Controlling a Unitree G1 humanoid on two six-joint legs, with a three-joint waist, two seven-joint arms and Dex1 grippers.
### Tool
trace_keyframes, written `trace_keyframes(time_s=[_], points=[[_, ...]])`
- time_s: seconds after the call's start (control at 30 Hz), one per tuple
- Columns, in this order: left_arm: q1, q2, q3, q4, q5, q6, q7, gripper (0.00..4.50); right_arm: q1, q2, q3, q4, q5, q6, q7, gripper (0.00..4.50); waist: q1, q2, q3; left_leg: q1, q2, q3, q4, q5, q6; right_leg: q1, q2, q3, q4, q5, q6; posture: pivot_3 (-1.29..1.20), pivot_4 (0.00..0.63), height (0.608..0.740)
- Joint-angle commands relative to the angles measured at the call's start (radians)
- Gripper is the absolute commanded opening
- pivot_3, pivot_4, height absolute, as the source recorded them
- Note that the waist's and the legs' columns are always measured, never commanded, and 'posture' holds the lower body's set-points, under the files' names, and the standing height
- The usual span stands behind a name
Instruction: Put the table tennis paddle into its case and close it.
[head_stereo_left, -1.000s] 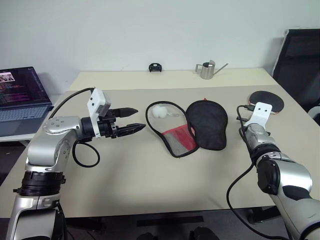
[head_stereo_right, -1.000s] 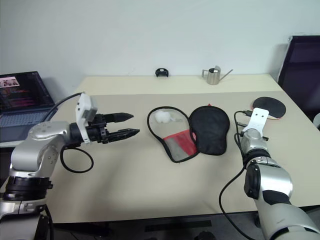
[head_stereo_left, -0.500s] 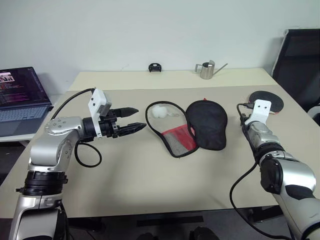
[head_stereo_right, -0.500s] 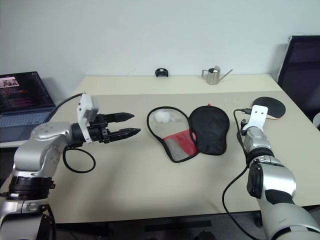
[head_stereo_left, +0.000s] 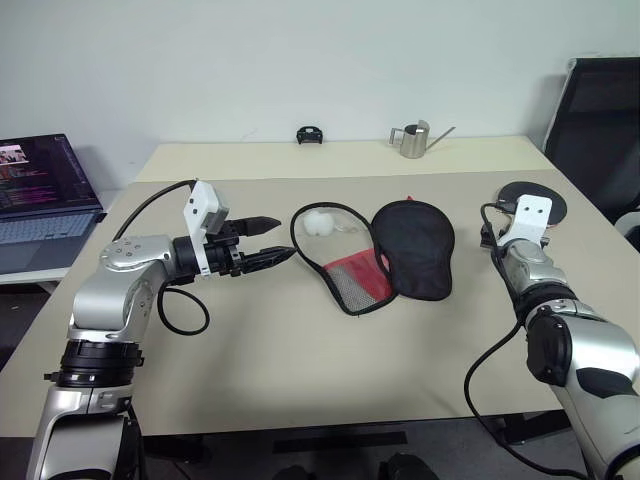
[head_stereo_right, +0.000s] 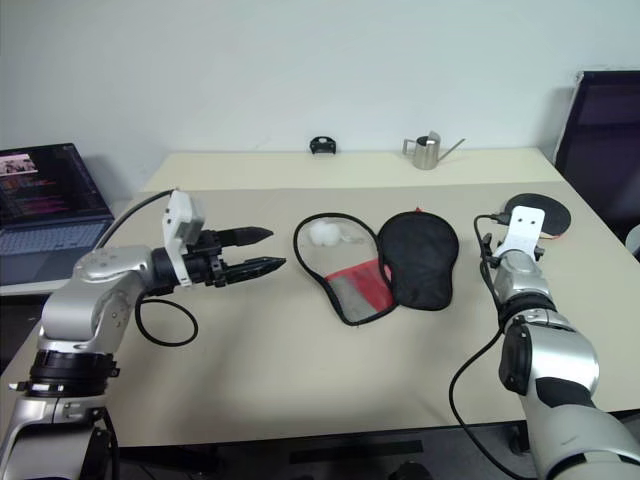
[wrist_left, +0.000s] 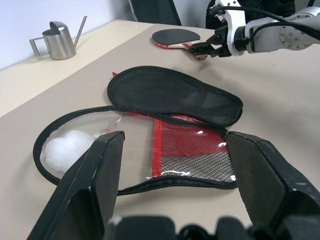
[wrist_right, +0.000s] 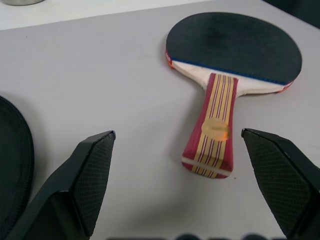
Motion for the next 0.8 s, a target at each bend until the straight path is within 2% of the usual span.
trace_keyframes(time_s=[0.03,0.17,0.8], points=[[-0.025,0.004,0.016,-0.008,-0.001,-0.022,0.005,3.54,-0.035,-0.023,0.01,-0.016,-0.023,-0.001,-0.049,4.43,0.0,0.0,0.0,0.0,0.0,0.0,0.0,0.0,0.0,0.0,0.0,0.0,0.0,0.0,0.0,0.0,0.15,0.74],[-0.024,0.005,0.018,-0.007,0.001,-0.026,0.005,3.54,-0.033,-0.022,0.0,-0.014,-0.026,0.008,-0.086,4.43,0.0,0.0,0.0,0.0,0.0,0.0,0.0,0.0,0.0,0.0,0.0,0.0,0.0,0.0,0.0,0.0,0.15,0.74],[-0.035,-0.001,0.016,0.01,0.007,-0.043,0.011,3.54,-0.042,-0.024,-0.013,-0.017,-0.017,0.008,-0.051,4.43,0.0,0.0,0.0,0.0,0.0,0.0,0.0,0.0,0.0,0.0,0.0,0.0,0.0,0.0,0.0,0.0,0.15,0.74]])
